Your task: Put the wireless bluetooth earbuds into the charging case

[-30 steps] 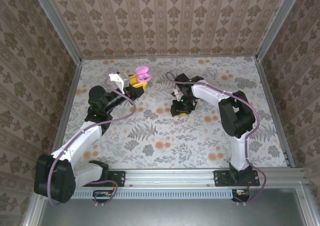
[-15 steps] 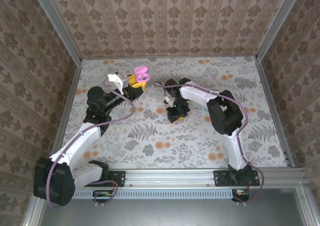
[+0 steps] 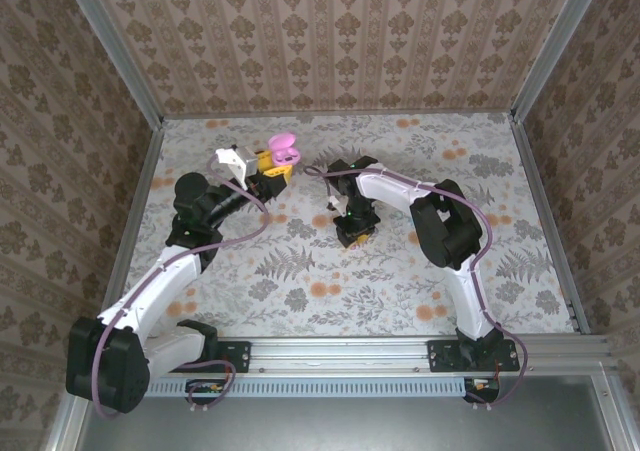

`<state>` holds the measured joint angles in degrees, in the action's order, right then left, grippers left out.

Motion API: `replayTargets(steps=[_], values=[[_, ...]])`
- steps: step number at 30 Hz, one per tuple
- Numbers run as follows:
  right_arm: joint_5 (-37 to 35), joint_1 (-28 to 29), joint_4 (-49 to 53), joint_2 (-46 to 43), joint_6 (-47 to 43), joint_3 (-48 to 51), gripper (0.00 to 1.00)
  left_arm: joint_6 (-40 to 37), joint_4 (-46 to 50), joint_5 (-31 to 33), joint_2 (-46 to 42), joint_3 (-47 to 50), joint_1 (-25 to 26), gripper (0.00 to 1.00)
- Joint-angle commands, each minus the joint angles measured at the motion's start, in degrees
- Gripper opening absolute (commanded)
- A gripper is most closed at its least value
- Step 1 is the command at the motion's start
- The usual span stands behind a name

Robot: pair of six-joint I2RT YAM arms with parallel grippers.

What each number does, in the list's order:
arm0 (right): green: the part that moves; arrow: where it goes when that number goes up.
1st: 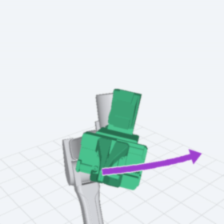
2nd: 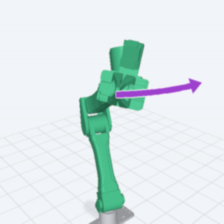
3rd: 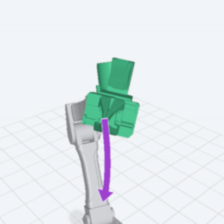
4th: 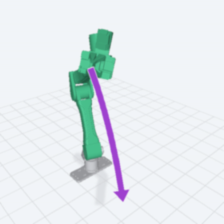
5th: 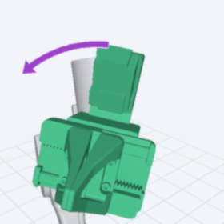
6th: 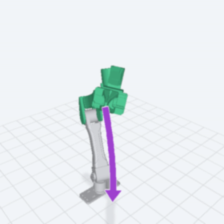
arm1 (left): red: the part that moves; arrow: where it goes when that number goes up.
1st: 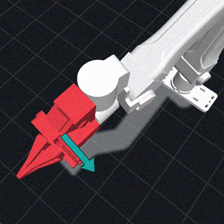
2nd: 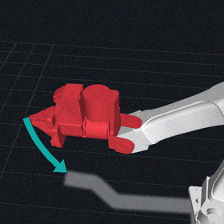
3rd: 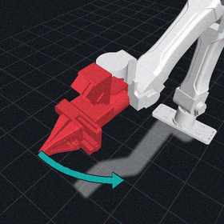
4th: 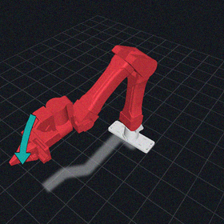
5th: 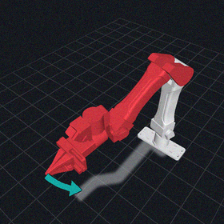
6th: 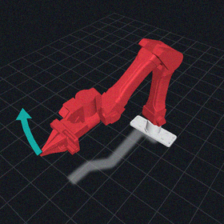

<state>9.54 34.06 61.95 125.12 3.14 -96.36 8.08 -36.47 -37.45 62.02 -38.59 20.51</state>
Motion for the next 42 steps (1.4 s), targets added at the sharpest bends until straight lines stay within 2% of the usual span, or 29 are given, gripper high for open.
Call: replayTargets(steps=[1,16,33,42], values=[[-2.2,0.5,2.0,1.7,-0.5,-2.0,0.35,-0.7,-0.8,-0.2,-1.2,0.7,-0.4,0.29],[-2.3,1.1,3.2,2.4,0.1,-1.7,0.28,-0.8,-0.4,-0.3,-1.2,0.6,-0.4,0.29],[-3.8,1.3,3.2,1.8,6.9,0.5,0.29,-0.7,-0.2,-0.7,-0.5,-0.1,-0.4,0.29],[-2.0,1.1,1.7,-1.2,7.7,0.6,0.22,-0.5,-0.1,-0.7,-0.3,-0.3,-0.4,0.29]])
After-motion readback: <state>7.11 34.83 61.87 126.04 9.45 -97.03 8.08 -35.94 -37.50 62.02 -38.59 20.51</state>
